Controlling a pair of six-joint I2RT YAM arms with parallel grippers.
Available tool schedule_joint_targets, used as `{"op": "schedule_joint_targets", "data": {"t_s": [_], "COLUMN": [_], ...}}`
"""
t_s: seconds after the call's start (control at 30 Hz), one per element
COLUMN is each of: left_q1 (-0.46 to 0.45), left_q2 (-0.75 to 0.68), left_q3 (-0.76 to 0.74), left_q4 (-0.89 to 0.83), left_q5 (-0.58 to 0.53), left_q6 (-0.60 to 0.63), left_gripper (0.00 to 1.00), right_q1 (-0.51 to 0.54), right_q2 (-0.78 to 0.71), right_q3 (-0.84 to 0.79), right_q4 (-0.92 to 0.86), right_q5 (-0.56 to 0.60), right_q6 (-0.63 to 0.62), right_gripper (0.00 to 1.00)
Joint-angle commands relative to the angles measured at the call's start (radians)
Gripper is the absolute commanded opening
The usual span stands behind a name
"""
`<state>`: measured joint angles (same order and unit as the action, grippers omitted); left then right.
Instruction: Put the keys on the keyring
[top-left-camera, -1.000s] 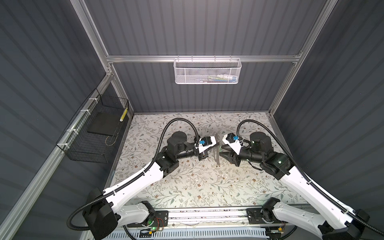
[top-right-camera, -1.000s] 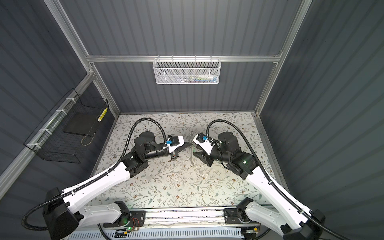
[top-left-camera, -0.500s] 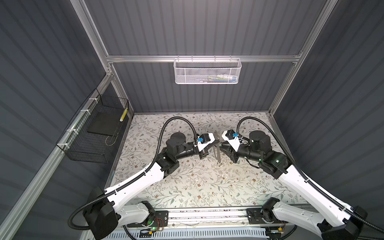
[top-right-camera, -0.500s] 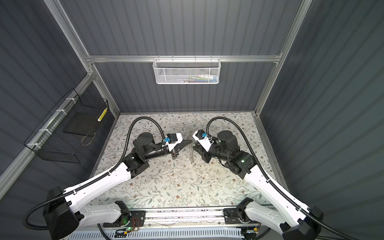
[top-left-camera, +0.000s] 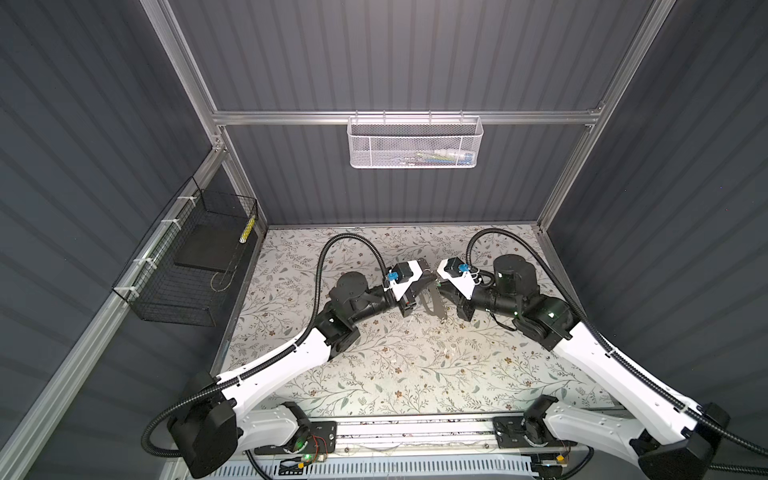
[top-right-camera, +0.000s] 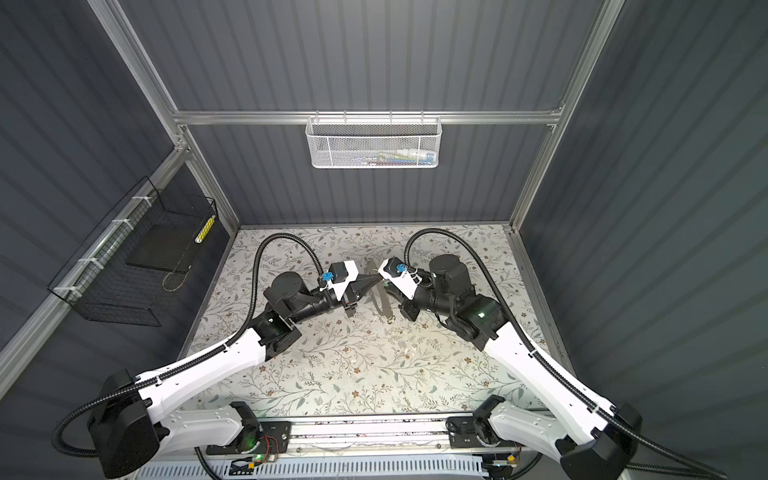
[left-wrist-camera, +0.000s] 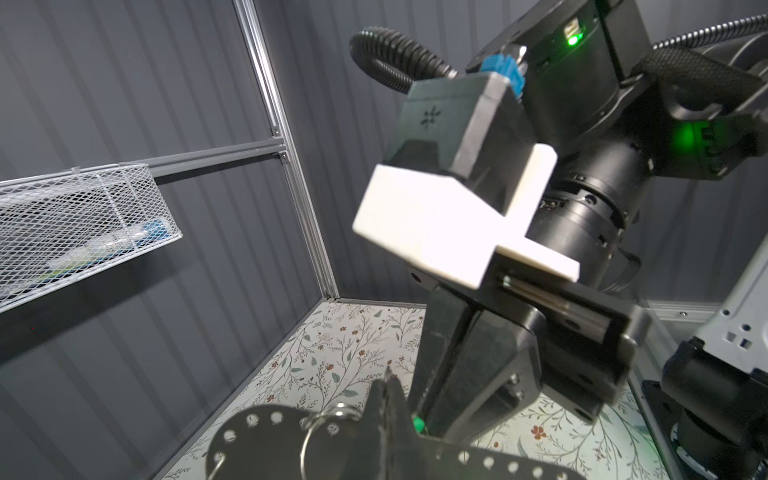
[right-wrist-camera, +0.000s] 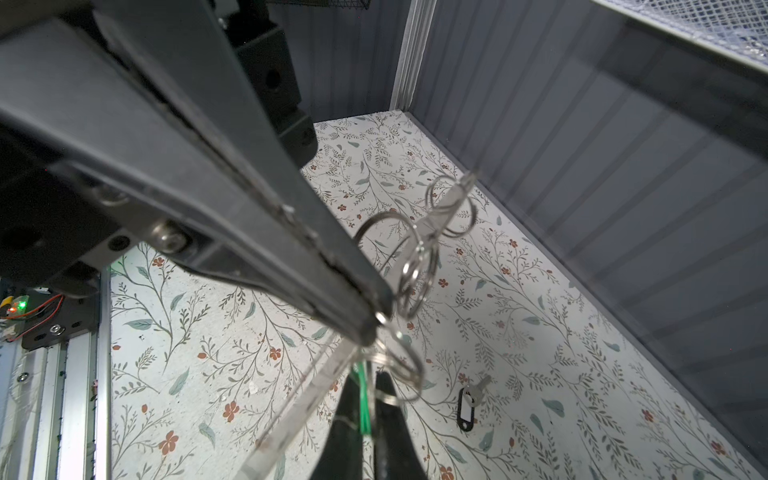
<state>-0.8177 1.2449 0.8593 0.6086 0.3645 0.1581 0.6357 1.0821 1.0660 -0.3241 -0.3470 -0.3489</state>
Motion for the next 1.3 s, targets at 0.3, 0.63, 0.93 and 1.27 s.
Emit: {"op": "schedule_joint_targets", "data": {"t_s": [0.3,0.63,0.93,1.27], "left_q1": [-0.003,-0.004,0.004,0.067], "left_q2": [0.057,0.059,0.058,0.101], "left_q3": [-0.041,-0.048,-0.048,-0.048], "left_q4": [0.248,0.275,0.288,0.403], "left_q5": [-0.027,-0.059,0.001,0.173], "left_q6": [-0.076,-0.088,-0.109,-0.247], "left_gripper": [0.00,0.00,0.00,0.00], "right_q1": [0.004,-0.029,-0.037,-0.145], "right_q2": [0.068,0.098,0.019,-0.129], "right_q3": [0.101,0.148,0.097,0.066], "right_q4": [-0.141,-0.225,-0.246,-0.236], "right_q5": [-0.148,-0.179,-0.098,-0.192], "right_q6": [-0.152,-0.223,-0.193,-0.127], "right_gripper": [0.00,0.00,0.35,0.40]}}
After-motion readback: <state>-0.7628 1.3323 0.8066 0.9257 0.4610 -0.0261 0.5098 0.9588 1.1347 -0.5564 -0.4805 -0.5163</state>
